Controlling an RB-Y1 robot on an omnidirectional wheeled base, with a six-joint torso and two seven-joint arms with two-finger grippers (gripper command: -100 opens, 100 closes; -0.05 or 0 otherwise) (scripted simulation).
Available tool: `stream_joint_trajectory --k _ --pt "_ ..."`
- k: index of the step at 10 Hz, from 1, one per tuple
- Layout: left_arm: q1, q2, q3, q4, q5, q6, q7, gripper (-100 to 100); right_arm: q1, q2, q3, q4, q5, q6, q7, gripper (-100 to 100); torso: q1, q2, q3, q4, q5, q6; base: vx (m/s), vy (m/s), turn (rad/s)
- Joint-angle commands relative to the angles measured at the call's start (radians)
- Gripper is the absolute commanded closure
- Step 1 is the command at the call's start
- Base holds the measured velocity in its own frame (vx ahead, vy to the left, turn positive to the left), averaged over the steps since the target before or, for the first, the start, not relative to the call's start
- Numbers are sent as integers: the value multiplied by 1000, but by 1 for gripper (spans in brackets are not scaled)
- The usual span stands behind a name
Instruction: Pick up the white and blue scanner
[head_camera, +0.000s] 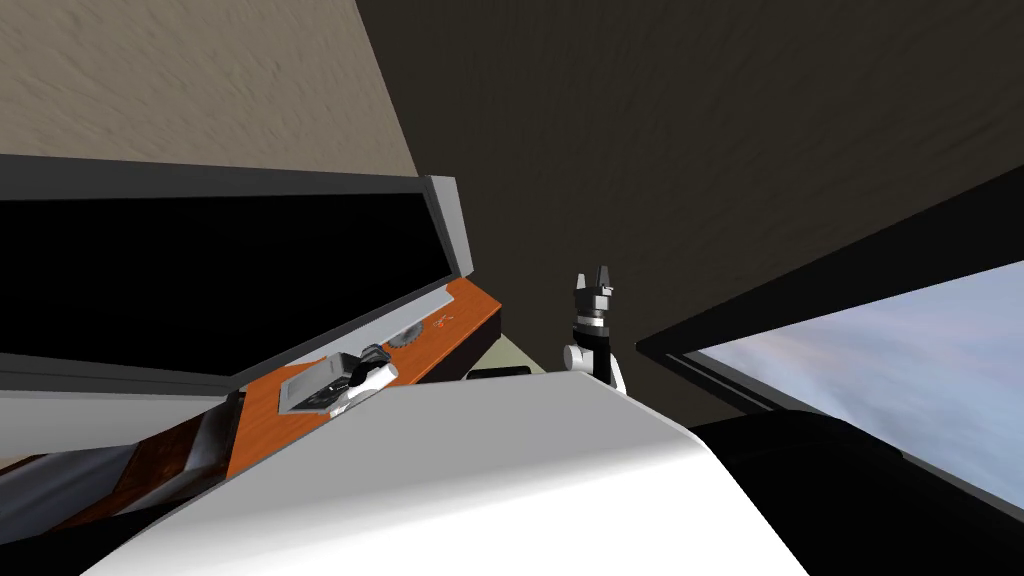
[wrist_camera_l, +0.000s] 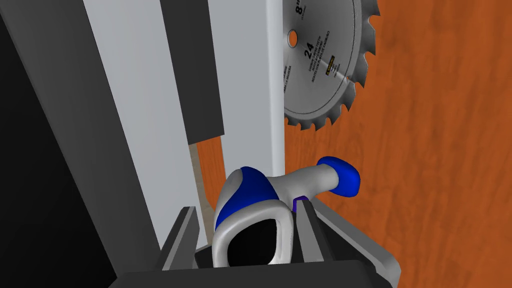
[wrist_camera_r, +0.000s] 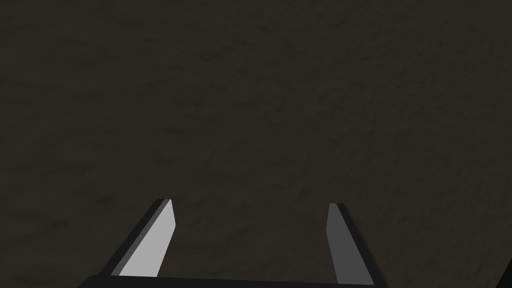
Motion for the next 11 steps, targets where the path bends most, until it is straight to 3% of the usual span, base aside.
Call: stream_joint_trajectory --k 1,4,5,6,11 --pt "0 0 0 0 0 0 0 100 0 0 0 0 0 0 0 0 0 0 0 0 0 0 0 0 0" --pt "-1 1 0 -1 0 -1 0 100 0 0 0 0 0 0 0 0 0 -1 -1 -1 1 0 0 0 0" --pt "-1 1 0 -1 0 -1 0 0 0 0 0 0 0 0 0 0 0 -1 -1 -1 1 0 0 0 0" --pt "31 -2 -42 -47 7 12 16 100 0 0 0 0 0 0 0 0 0 -1 -1 -1 1 0 59 -21 196" --pt "134 0 -189 -178 35 47 74 100 0 0 0 0 0 0 0 0 -4 -6 -4 -1 0 0 91 -30 196"
